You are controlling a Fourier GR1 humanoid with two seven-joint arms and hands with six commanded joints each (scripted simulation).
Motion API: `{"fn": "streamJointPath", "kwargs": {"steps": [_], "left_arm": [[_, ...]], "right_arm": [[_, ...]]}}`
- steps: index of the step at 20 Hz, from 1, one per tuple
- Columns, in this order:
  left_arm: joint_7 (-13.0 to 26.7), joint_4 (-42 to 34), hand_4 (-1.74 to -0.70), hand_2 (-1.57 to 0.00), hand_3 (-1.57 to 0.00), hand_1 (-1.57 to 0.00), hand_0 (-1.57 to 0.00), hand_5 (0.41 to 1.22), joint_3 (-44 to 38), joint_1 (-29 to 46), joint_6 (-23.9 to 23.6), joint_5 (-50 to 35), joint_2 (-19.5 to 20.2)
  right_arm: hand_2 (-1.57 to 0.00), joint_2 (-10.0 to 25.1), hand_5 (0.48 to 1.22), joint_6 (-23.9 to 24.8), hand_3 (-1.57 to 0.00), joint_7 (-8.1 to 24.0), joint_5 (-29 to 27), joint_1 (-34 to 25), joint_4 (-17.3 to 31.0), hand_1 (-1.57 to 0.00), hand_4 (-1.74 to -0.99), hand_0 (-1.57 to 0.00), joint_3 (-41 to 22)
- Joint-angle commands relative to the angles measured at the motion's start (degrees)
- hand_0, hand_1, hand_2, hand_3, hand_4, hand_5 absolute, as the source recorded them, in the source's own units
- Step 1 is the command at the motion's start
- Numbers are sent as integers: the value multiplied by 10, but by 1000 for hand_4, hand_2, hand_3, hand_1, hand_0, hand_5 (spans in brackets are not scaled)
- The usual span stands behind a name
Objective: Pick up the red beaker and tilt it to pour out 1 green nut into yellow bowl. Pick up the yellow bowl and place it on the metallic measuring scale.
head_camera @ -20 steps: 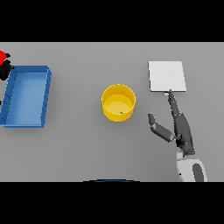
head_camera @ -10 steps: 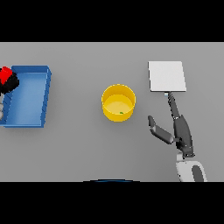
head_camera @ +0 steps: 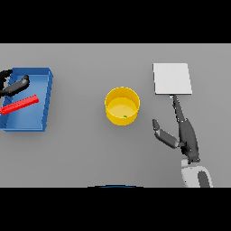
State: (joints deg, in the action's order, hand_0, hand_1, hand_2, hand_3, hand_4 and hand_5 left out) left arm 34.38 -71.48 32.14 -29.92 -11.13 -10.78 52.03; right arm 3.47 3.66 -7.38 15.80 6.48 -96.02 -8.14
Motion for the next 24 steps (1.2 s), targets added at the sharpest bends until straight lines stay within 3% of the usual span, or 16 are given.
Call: {"fn": "streamJointPath", "kwargs": {"steps": [1, 7, 9, 10, 14, 17, 21, 24], "left_arm": [[-11, 12, -802, -160, -151, -158, -195, 679, -3, -5, 2, 1, -2], [-53, 6, -786, -41, -39, -41, -50, 671, -22, -6, -21, -5, -4], [-55, 24, -780, -26, -24, -26, -32, 679, -20, -16, -20, -3, -17], [-59, 27, -776, -21, -19, -20, -25, 685, -22, -14, -19, -4, -16], [-59, 24, -790, -8, -7, -8, -10, 707, -20, -13, -21, -7, -21], [-60, 27, -795, -4, -3, -3, -5, 709, -15, -14, -24, -3, -29], [-63, 24, -793, -1, -1, -1, -1, 716, -15, -14, -27, -1, -26], [-58, 20, -797, 0, 0, 0, 0, 722, -12, -16, -29, -1, -31]], "right_arm": [[1, -4, 668, -1, 1, 4, 2, 1, 3, 1, -1188, 1, -3], [1, 2, 662, 14, 1, 31, 47, -7, 0, 1, -1198, 1, -18], [1, 14, 694, -12, 1, 16, 48, -19, -8, 1, -1162, 1, -32], [1, 29, 708, -25, 1, 18, 57, -32, -9, 1, -1180, 1, -37], [1, 82, 700, -77, 1, 46, 93, -100, 14, 1, -1255, 1, -56], [1, 124, 677, -106, 1, 67, 159, -146, 18, 1, -1282, 1, -92], [1, 167, 666, -150, 1, 52, 228, -227, 60, 1, -1276, 1, -142], [1, 170, 658, -183, 1, 41, 246, -273, 91, 1, -1271, 1, -170]]}}
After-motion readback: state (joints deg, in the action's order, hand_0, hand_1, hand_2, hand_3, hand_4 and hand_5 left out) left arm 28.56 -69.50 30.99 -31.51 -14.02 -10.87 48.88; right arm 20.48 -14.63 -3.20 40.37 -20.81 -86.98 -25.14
